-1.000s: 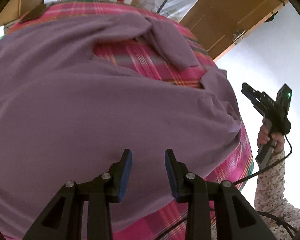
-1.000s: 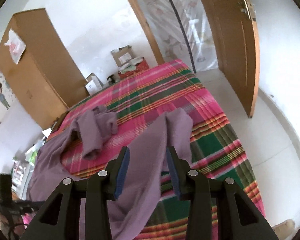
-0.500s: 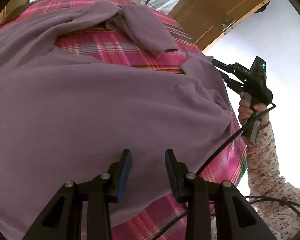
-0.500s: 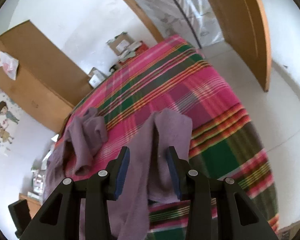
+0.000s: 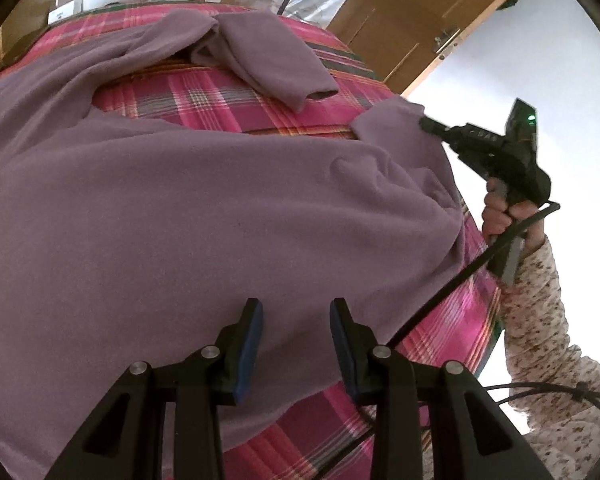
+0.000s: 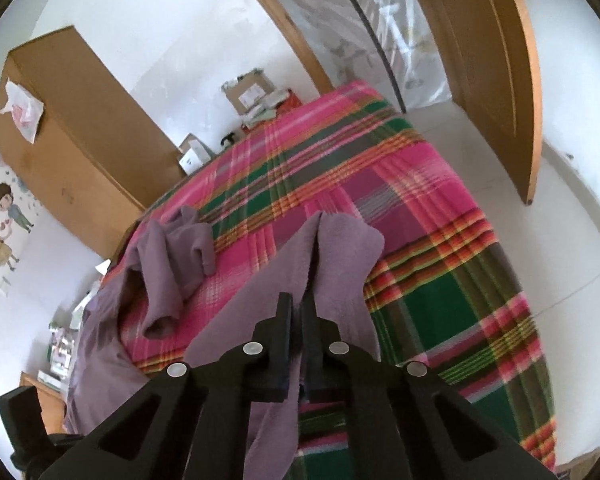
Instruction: Fold clothes
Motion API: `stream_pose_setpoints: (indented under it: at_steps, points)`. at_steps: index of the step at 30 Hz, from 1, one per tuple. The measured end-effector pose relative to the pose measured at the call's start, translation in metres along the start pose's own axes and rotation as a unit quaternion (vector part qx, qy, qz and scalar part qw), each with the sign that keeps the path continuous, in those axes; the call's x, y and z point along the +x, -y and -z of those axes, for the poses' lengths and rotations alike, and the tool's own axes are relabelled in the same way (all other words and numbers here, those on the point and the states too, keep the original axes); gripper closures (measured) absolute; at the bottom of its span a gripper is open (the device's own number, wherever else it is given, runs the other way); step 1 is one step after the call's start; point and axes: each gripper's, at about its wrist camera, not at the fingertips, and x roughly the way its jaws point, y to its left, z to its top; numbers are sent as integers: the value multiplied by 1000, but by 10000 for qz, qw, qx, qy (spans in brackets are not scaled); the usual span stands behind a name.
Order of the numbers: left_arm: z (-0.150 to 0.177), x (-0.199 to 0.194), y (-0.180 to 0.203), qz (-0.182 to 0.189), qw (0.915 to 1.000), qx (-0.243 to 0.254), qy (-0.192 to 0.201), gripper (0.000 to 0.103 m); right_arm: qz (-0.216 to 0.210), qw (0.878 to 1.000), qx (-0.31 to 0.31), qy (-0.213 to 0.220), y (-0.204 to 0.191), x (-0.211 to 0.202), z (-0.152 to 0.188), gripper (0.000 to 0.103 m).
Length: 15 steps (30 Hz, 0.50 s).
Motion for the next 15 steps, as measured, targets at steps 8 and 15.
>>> stream_pose_setpoints:
  at_steps: [8, 15]
  points:
    - [12, -2, 8, -347, 9988, 349, 31, 67, 224, 9970, -68, 741, -7, -54, 4, 100]
    - [14, -1, 11, -384, 9984, 423, 17, 67, 428, 9915, 167, 1217, 4, -100, 24, 100]
